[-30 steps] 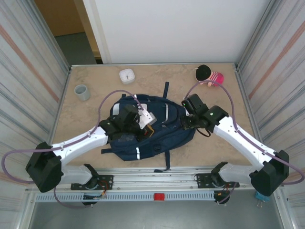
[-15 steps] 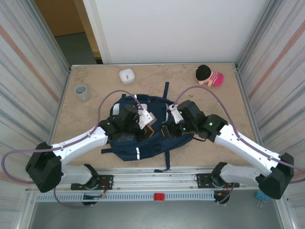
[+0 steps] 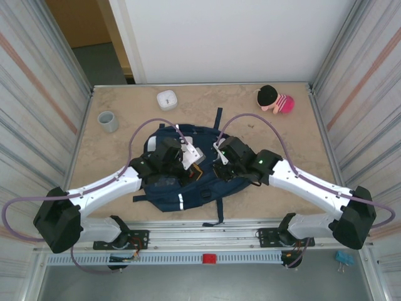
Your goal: Pack the student bag
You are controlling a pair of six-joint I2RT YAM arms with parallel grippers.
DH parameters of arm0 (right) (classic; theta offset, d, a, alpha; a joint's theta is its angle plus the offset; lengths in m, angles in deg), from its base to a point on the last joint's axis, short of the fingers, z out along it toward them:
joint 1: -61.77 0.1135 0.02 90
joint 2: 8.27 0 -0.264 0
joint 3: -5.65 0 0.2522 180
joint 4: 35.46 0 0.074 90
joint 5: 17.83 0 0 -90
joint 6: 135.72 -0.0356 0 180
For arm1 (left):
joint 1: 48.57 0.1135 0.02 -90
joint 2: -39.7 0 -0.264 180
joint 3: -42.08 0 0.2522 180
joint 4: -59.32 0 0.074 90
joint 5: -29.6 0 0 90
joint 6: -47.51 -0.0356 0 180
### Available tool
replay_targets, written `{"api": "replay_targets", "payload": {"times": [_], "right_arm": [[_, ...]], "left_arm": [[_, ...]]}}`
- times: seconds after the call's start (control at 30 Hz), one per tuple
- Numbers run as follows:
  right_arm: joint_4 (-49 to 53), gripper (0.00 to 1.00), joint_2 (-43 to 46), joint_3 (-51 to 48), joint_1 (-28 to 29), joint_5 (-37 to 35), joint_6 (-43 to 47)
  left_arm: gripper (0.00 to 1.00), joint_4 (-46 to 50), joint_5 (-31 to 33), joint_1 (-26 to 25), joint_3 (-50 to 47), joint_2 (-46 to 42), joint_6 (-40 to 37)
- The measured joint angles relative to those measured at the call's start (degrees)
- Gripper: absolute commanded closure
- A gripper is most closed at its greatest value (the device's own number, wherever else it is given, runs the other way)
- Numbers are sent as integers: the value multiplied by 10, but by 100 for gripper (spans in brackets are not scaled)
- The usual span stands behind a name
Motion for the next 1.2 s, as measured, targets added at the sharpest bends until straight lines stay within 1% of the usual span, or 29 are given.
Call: {"api": "replay_targets", "payload": {"times": [0.03,0.13,0.3,0.4,0.5,0.57,0.6,0.63,0.7,0.73,0.77,0.83,0.93,1.0,1.1,1.2], "right_arm": [[-2,93,-2,3,6,-4,0],[0,99,-3,13,17,-25,-4],[7,100,5,16,12,-39,-7],[19,100,28,14,-19,-21,-6],[27,100,55,4,-74,14,-6],[28,100,63,-1,-90,39,-6],[28,100,64,-2,-92,49,-4],[28,100,64,-2,-93,58,-4],[28,100,64,-7,-93,73,-4],[30,100,64,-10,-92,75,-4],[31,100,64,-13,-92,75,-4],[37,100,61,-16,-92,78,-5],[37,100,56,-16,-92,83,-7],[37,100,54,-16,-92,86,-11],[37,100,49,-16,-86,85,-15],[37,100,41,-16,-78,85,-16]], "left_arm": [[100,-2,0,0,0,0,1],[100,-5,2,1,0,0,3],[100,-11,11,1,0,-3,3],[100,-10,23,0,0,-10,3],[100,-11,33,0,-1,-18,2],[100,-10,37,-1,-2,-23,1],[97,-8,39,-1,-2,-24,1],[90,-4,42,-1,-4,-26,2],[70,5,46,-1,-6,-29,9],[57,15,51,0,-6,-33,23],[48,25,57,0,-6,-38,36],[37,52,78,0,-6,-54,82],[30,100,124,0,-13,-100,189],[29,133,151,0,-34,-150,275],[29,178,173,-1,-81,-228,394],[28,220,200,-10,-127,-289,483]]}}
